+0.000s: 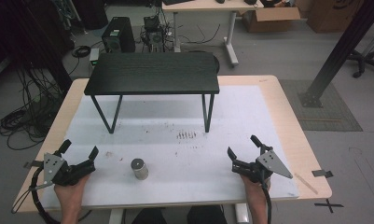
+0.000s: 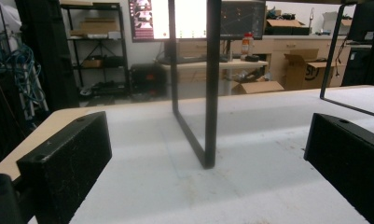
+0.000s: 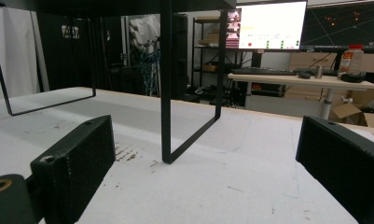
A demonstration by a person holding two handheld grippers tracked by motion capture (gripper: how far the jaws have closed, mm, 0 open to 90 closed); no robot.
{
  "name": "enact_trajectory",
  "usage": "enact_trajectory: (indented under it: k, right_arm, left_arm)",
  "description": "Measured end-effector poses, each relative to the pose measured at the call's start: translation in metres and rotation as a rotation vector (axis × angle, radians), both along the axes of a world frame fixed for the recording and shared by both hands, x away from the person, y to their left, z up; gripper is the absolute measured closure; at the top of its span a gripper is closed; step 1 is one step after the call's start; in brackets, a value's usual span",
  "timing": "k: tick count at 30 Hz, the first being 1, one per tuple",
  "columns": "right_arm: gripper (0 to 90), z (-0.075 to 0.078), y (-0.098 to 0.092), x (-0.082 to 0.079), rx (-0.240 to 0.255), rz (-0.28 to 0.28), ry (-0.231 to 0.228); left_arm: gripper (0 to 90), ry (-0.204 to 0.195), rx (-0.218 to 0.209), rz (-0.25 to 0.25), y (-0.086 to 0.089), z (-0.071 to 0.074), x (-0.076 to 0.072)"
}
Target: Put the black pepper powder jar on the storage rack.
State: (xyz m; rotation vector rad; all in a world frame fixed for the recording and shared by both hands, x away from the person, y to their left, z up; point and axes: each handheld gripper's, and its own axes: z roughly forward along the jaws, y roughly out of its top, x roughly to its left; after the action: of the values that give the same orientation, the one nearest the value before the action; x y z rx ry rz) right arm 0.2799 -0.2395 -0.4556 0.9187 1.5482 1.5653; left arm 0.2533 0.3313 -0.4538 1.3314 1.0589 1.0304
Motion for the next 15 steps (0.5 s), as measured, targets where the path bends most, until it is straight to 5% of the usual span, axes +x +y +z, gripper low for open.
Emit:
enact_trajectory:
  k: [15]
  right_arm:
    - [4.4, 0.0000, 0.0000, -0.0001, 0.000, 0.000, -0.001]
  left_arm:
    - [0.5, -0.006, 0.000, -0.001, 0.0002, -0.0001, -0.0005]
